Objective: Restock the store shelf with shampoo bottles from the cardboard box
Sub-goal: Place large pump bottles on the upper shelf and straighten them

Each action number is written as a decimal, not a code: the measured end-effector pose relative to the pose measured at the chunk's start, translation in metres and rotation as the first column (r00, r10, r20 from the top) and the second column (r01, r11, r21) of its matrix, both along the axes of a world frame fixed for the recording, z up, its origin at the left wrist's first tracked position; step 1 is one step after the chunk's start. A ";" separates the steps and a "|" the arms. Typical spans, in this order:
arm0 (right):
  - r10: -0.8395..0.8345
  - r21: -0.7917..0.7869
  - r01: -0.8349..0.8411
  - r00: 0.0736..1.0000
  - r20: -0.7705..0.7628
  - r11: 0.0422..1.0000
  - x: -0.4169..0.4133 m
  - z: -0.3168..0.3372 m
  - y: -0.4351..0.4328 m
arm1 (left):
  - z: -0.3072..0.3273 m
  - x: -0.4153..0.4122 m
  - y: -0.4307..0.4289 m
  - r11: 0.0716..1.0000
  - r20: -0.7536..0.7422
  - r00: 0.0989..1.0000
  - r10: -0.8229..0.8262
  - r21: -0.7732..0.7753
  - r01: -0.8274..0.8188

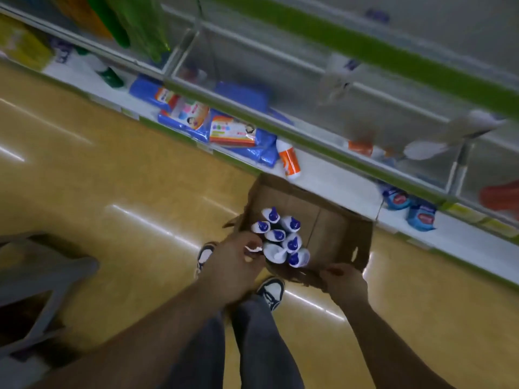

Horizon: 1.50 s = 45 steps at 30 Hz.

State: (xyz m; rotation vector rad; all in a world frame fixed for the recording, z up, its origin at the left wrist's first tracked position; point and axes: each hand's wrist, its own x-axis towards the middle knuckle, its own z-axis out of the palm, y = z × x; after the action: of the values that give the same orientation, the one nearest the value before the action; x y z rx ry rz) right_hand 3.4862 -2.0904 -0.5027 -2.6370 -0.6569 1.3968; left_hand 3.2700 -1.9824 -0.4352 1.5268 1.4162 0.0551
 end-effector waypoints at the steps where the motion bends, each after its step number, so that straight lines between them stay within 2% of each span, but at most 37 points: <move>1: 0.008 -0.031 -0.008 1.000 -0.003 0.999 -0.001 -0.025 -0.003 | -0.019 0.002 -0.004 0.999 -0.015 0.999 -0.037 -0.002 0.037; 7: 0.032 -0.120 -0.038 0.998 -0.054 0.992 -0.008 -0.165 -0.004 | -0.137 0.018 -0.026 0.983 -0.080 0.980 -0.182 -0.045 0.179; 9: -0.017 -0.153 0.007 0.998 -0.064 0.988 -0.011 -0.204 0.001 | -0.169 0.023 -0.030 0.973 -0.083 0.971 -0.226 -0.060 0.222; 12: -0.034 -0.078 0.027 0.996 -0.083 0.997 -0.017 -0.255 0.008 | -0.207 0.023 -0.034 0.964 -0.086 0.961 -0.261 -0.063 0.257; 14: -0.026 -0.052 0.022 0.996 -0.081 0.998 -0.022 -0.277 0.016 | -0.222 0.020 -0.036 0.964 -0.093 0.960 -0.263 -0.075 0.257; 17: -0.121 -0.071 0.118 0.991 -0.048 0.990 -0.027 -0.294 0.029 | -0.236 0.010 -0.037 0.967 -0.090 0.964 -0.252 -0.070 0.246; 22: -0.026 -0.136 0.034 0.998 0.057 0.990 -0.025 -0.308 0.042 | -0.241 -0.004 -0.034 0.965 -0.093 0.962 -0.256 -0.085 0.248; 28: -0.061 -0.104 0.069 0.995 0.081 0.992 -0.012 -0.294 0.036 | -0.226 -0.009 -0.024 0.966 -0.143 0.956 -0.257 -0.081 0.247; 34: -0.048 -0.052 0.053 0.994 0.100 0.997 -0.001 -0.249 0.021 | -0.200 -0.008 -0.012 0.972 -0.115 0.966 -0.230 -0.072 0.223; 40: -0.002 -0.021 0.005 0.992 0.127 1.000 0.007 -0.175 0.021 | -0.153 -0.008 0.002 0.968 -0.092 0.964 -0.251 -0.051 0.247; 45: 0.059 0.013 -0.061 0.991 0.122 0.998 0.012 -0.085 0.022 | -0.087 -0.005 0.022 0.963 -0.142 0.952 -0.270 -0.054 0.265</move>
State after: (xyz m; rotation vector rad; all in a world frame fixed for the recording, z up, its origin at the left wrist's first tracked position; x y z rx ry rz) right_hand 3.4984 -2.0683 -0.5880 -2.7287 -0.7630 1.2462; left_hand 3.2652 -1.9608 -0.5218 1.7096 1.3043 -0.2517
